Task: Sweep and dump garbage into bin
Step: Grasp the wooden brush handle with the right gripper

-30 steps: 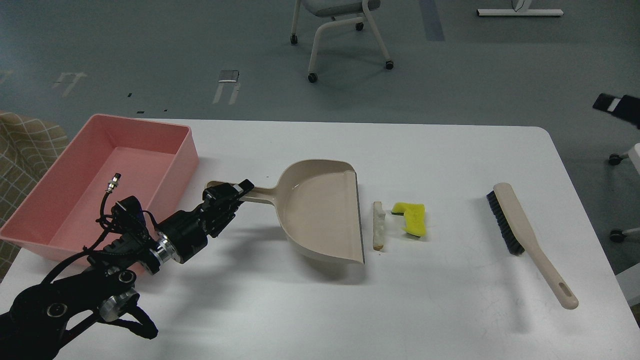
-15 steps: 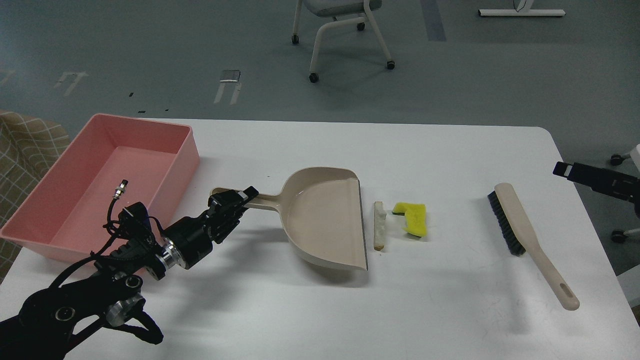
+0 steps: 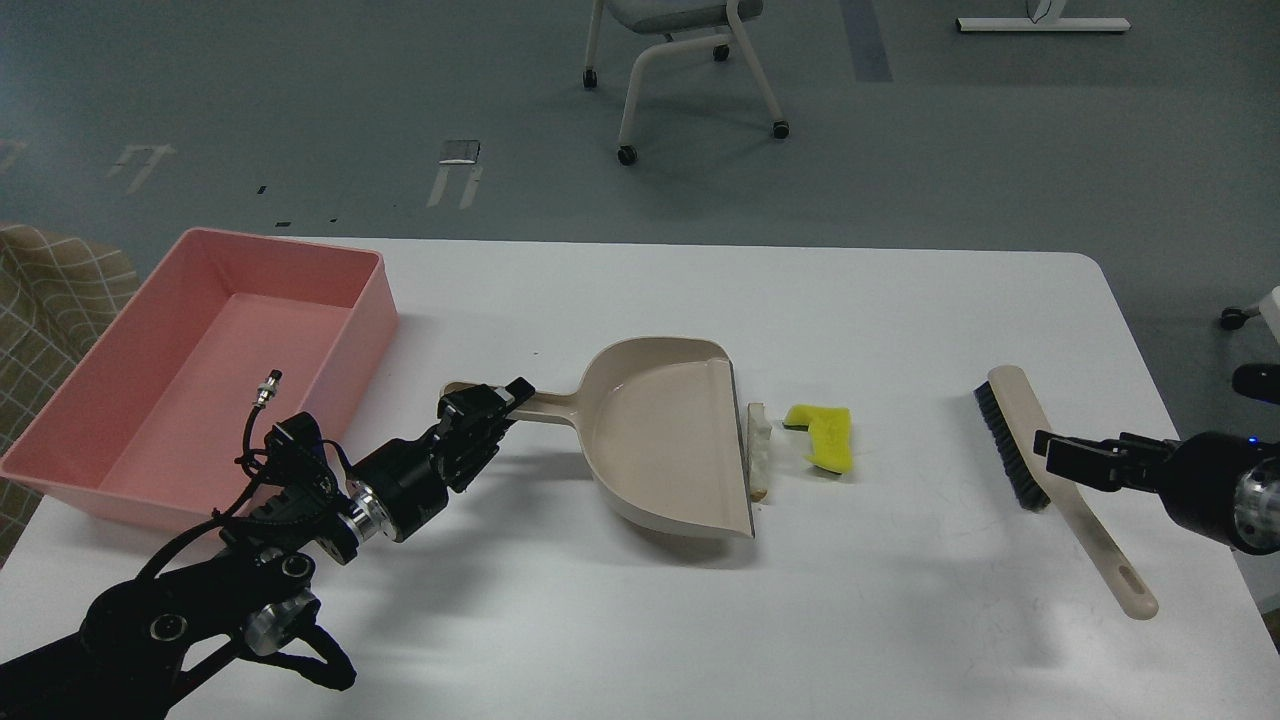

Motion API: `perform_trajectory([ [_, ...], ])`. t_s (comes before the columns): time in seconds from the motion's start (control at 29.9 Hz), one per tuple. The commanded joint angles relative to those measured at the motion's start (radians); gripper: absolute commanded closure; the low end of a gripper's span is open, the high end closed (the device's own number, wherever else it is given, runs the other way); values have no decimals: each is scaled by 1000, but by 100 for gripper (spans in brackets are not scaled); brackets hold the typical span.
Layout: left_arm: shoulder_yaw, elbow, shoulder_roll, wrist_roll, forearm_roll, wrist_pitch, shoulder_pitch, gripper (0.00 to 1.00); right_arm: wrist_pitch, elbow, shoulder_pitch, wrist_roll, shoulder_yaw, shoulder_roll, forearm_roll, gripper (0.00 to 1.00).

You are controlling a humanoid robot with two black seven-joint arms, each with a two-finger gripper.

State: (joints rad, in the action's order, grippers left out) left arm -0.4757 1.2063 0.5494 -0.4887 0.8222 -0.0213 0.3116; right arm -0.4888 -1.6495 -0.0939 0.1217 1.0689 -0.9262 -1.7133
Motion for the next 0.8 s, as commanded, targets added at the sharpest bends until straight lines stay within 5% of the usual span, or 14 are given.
perform_trajectory([
  [0.0, 0, 1, -2, 0, 0, 0, -2, 86, 0, -12, 95, 15, 0, -28, 0, 0],
  [0.17, 0, 1, -8, 0, 2, 0, -2, 86, 0, -13, 128, 22, 0, -31, -2, 2],
  [0.3, 0, -1, -9, 0, 0, 0, -2, 86, 0, -9, 131, 42, 0, -28, 0, 15],
  [0.37, 0, -1, -22, 0, 0, 4, 0, 86, 0, -15, 135, 59, 2, -23, 0, 56],
  [0.5, 0, -1, -25, 0, 0, 4, -2, 86, 0, -18, 135, 88, 2, -6, 0, 93],
  [0.57, 0, -1, -25, 0, 0, 4, -2, 86, 0, -16, 135, 90, 3, -6, 0, 100],
  [0.77, -1, -1, -25, 0, 0, 4, -2, 85, 0, -20, 134, 88, 8, 0, 1, 100],
])
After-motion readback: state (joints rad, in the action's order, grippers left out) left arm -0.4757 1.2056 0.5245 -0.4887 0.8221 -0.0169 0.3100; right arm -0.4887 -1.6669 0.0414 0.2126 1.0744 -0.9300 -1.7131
